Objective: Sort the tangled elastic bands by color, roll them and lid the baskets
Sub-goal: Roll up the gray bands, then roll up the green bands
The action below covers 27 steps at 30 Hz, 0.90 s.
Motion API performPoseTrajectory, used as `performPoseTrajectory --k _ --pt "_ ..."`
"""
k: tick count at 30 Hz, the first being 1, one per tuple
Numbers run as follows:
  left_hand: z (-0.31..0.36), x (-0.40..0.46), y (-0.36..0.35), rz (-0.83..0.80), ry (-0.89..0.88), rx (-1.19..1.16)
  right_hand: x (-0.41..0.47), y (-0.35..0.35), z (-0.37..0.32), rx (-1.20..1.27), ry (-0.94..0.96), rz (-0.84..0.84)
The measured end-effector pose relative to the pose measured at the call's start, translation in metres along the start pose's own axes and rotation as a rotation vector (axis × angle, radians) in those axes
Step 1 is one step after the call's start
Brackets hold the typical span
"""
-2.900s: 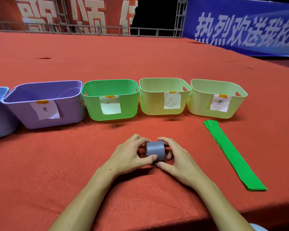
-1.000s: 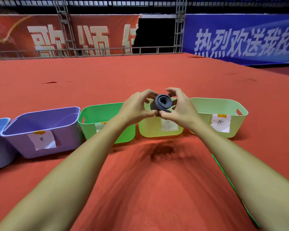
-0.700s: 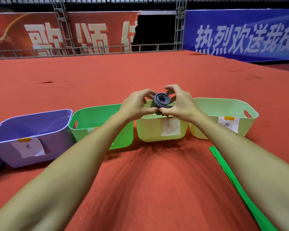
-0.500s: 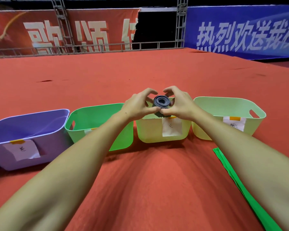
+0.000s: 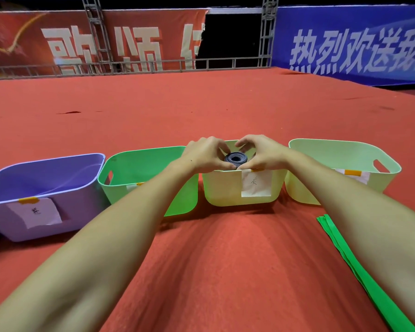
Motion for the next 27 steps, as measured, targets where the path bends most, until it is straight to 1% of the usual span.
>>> performPoseTrajectory --k 2,5,7,10,13,15,17,20,24,27 --pt "0.0 -0.001 0.0 -0.001 0.003 0.049 0.001 -0.003 0.001 -0.015 0.002 -0.028" --pt "0.001 0.0 -0.005 -0.044 0.019 0.128 0.004 -0.007 0.001 -0.033 0.005 -0.061" --pt "0.003 0.003 -0.007 -0.096 0.027 0.166 0.007 -0.009 0.003 -0.04 -0.006 -0.111" --pt "0.008 0.004 -0.01 -0.207 0.027 0.21 0.008 -0.015 0.007 -0.025 -0.062 -0.246" --pt "0.013 0.004 -0.011 -0.275 0.013 0.259 0.007 -0.015 0.008 -0.05 -0.068 -0.276" --pt "0.015 0.004 -0.008 -0.256 0.022 0.211 0.006 -0.01 0.006 -0.039 -0.05 -0.23" --pt "0.02 0.003 0.001 -0.194 0.019 0.136 0.002 -0.002 0.002 0.022 -0.032 -0.171" --pt "0.036 -0.006 0.014 -0.133 -0.023 0.107 -0.011 0.011 -0.009 0.052 -0.007 -0.085" --pt "0.061 -0.031 0.036 -0.077 -0.042 0.047 -0.041 0.026 -0.03 0.093 0.031 0.031" --pt "0.083 -0.058 0.054 0.002 -0.062 0.005 -0.075 0.038 -0.045 0.132 0.053 0.135"
Point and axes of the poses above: each hand's wrist, its own x-axis towards the middle knuckle, its own y-axis out of the back of the hand, z = x × y, the point moved 6 cm from there along x, towards the middle knuckle, and after that the axes turned 6 degrees about -x, right-handed, at the moved point
